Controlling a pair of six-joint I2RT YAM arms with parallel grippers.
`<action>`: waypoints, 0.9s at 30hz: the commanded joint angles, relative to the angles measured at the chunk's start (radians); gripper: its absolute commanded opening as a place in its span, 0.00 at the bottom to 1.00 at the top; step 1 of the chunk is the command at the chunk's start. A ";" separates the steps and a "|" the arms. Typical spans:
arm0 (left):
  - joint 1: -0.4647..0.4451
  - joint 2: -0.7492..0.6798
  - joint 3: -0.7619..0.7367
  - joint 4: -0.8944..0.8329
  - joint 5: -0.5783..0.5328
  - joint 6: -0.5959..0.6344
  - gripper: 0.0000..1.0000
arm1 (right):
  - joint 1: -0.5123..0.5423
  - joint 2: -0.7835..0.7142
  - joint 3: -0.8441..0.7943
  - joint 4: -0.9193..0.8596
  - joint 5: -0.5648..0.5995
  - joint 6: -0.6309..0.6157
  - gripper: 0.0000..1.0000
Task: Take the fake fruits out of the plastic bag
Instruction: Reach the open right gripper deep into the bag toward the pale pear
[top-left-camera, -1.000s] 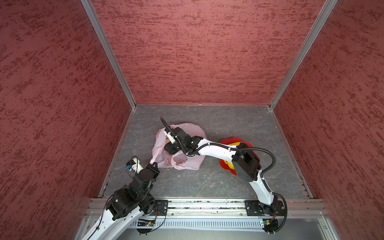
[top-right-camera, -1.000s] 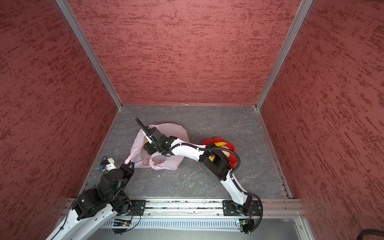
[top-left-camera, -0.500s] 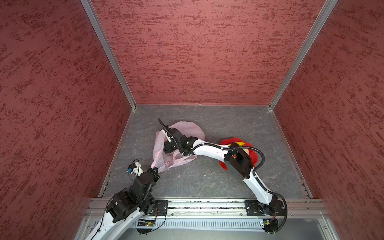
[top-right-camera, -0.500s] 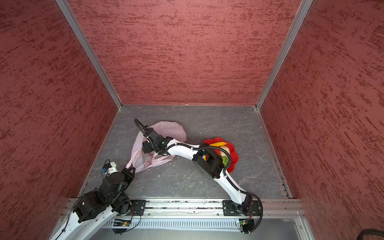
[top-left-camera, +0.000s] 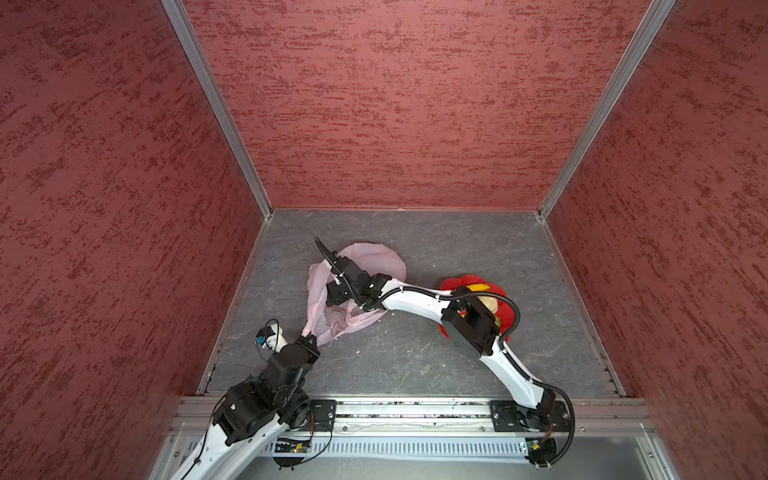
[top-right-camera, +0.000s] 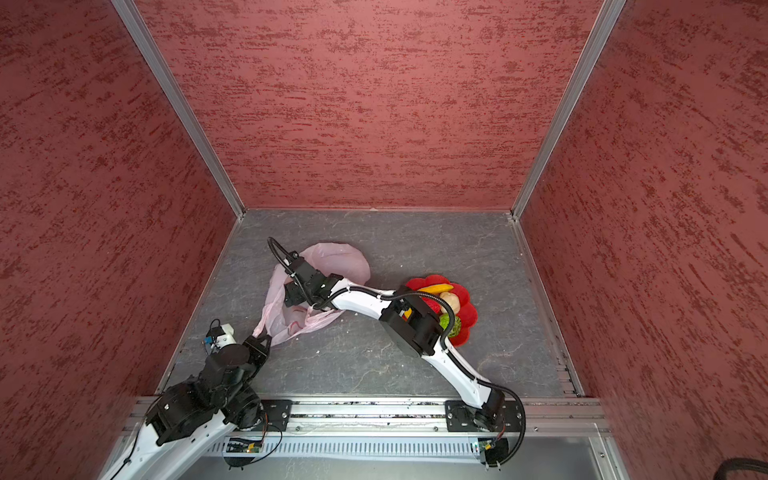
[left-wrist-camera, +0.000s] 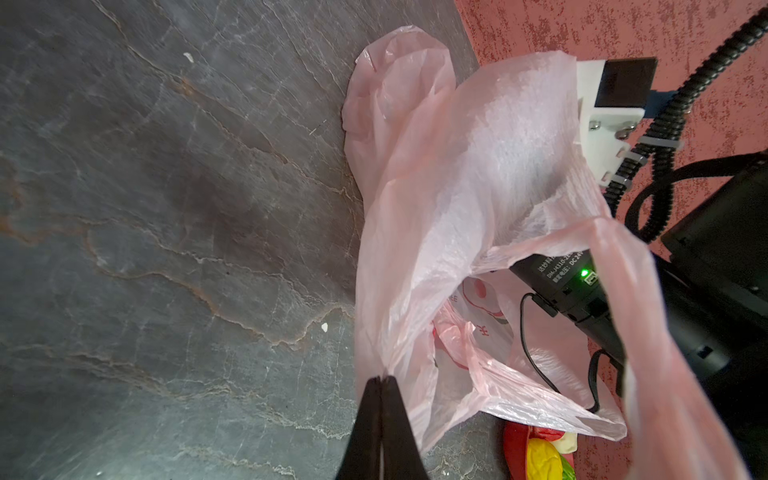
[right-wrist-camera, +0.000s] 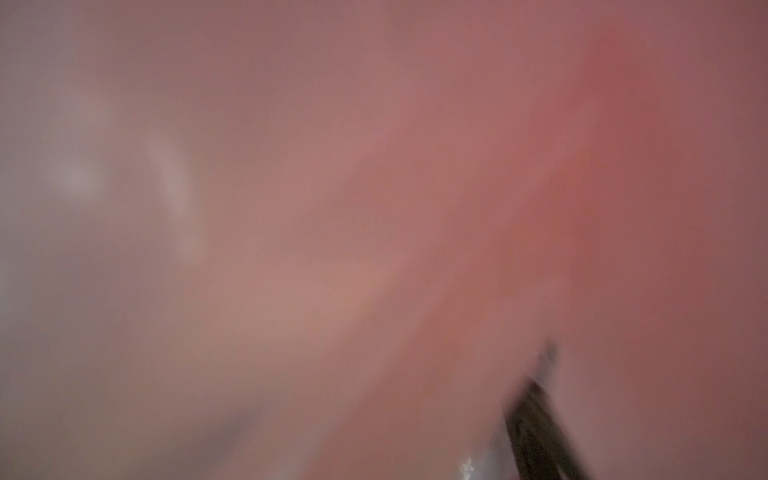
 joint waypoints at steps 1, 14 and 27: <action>-0.004 -0.013 -0.007 -0.023 0.008 0.019 0.00 | -0.014 0.034 0.046 0.002 0.038 0.025 0.91; -0.004 -0.012 -0.009 -0.012 0.016 0.022 0.00 | -0.039 0.093 0.092 0.001 0.000 0.037 0.92; -0.005 -0.012 -0.007 -0.016 0.015 0.016 0.00 | -0.055 0.113 0.095 0.039 -0.023 0.033 0.88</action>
